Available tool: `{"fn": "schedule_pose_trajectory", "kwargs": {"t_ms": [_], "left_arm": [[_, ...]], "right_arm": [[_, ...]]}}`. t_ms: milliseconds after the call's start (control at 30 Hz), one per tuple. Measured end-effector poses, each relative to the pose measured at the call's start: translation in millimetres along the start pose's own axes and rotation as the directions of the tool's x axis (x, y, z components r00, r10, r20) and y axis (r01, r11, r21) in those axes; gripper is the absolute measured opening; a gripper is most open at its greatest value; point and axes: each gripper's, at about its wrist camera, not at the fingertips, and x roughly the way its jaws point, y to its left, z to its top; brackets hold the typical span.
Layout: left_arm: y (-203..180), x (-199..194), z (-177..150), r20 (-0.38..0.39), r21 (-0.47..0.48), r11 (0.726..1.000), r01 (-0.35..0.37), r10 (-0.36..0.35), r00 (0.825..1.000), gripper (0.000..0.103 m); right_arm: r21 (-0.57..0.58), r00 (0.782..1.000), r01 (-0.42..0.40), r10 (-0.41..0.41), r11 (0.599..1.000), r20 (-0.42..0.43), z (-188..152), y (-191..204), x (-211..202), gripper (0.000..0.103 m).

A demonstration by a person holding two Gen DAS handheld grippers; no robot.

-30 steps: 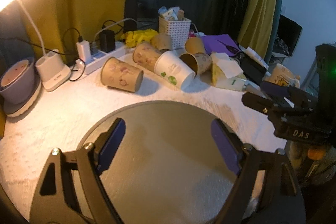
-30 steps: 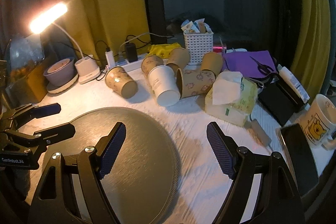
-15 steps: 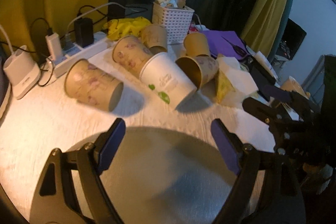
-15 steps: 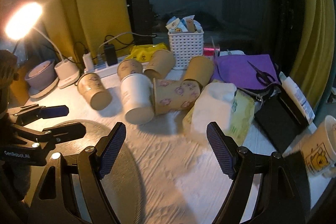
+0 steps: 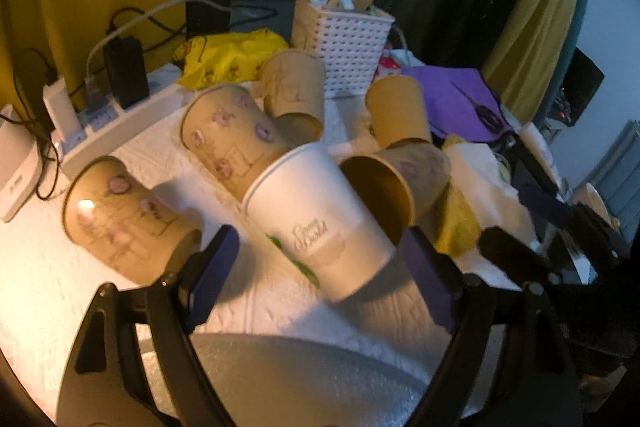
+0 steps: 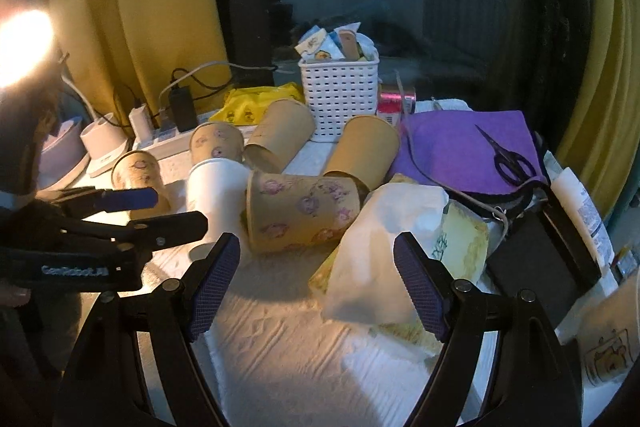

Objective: Flip cup upright
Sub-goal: 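Move the right tool toward the white Green World cup lying on its side, then grasp the white Green World cup with the right gripper and lift it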

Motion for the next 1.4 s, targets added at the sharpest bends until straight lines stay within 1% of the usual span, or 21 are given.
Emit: {"fn": "schedule_pose_trajectory", "kwargs": {"t_ms": [67, 167, 233, 267, 333, 400, 467, 567, 667, 800, 1067, 1233, 1400], "left_arm": [[3, 11, 3, -0.028, -0.020, 1.000, 0.005, -0.006, 1.000, 0.085], [3, 22, 3, -0.048, -0.029, 1.000, 0.008, -0.009, 0.999, 0.085], [4, 29, 3, -0.065, -0.045, 0.998, 0.032, -0.035, 0.997, 0.085], [4, 31, 3, -0.074, -0.049, 0.998, 0.032, -0.036, 0.997, 0.085], [3, 37, 2, -0.092, -0.041, 0.999, 0.028, -0.031, 0.995, 0.085], [3, 37, 1, -0.093, -0.037, 0.999, 0.033, -0.036, 0.995, 0.084], [2, 36, 1, -0.086, -0.033, 0.999, 0.036, -0.038, 0.996, 0.075], [3, 33, 1, -0.085, -0.028, 0.999, 0.034, -0.036, 0.996, 0.070], [4, 27, -1, -0.091, -0.029, 0.999, 0.041, -0.043, 0.995, 0.068], [3, 14, -6, -0.082, -0.016, 0.998, 0.053, -0.054, 0.995, 0.066], [1, -29, -25, -0.047, 0.010, 0.996, 0.086, -0.085, 0.995, 0.065], [3, -60, -46, -0.019, 0.028, 0.996, 0.083, -0.082, 0.996, 0.065], [2, -99, -72, 0.034, 0.085, 0.995, 0.060, -0.063, 0.997, 0.065]], "right_arm": [[0.010, 1.000, 0.000, 0.000, 1.000, 0.003, 2, -4, 2, 0.082], [0.016, 1.000, -0.001, 0.001, 1.000, 0.008, 4, -9, 4, 0.082], [0.020, 1.000, -0.003, 0.003, 1.000, 0.010, 4, -12, 6, 0.082], [0.024, 1.000, -0.004, 0.003, 1.000, 0.009, 4, -13, 7, 0.082], [0.030, 1.000, -0.004, 0.004, 1.000, 0.008, 3, -16, 8, 0.082], [0.036, 1.000, -0.004, 0.004, 0.999, 0.009, 3, -17, 7, 0.082], [0.038, 1.000, -0.004, 0.003, 0.999, 0.012, 3, -17, 6, 0.082], [0.042, 1.000, -0.003, 0.002, 0.999, 0.016, 2, -16, 3, 0.082], [0.043, 1.000, -0.006, 0.005, 0.999, 0.016, 2, -14, -1, 0.082], [0.045, 1.000, -0.008, 0.007, 0.999, 0.014, 1, -8, -9, 0.082], [0.067, 1.000, -0.019, 0.019, 0.998, 0.004, -11, 8, -27, 0.082], [0.087, 0.999, -0.044, 0.045, 0.995, -0.008, -22, 21, -39, 0.082], [0.092, 0.997, -0.082, 0.083, 0.992, -0.008, -31, 41, -57, 0.082]]}}
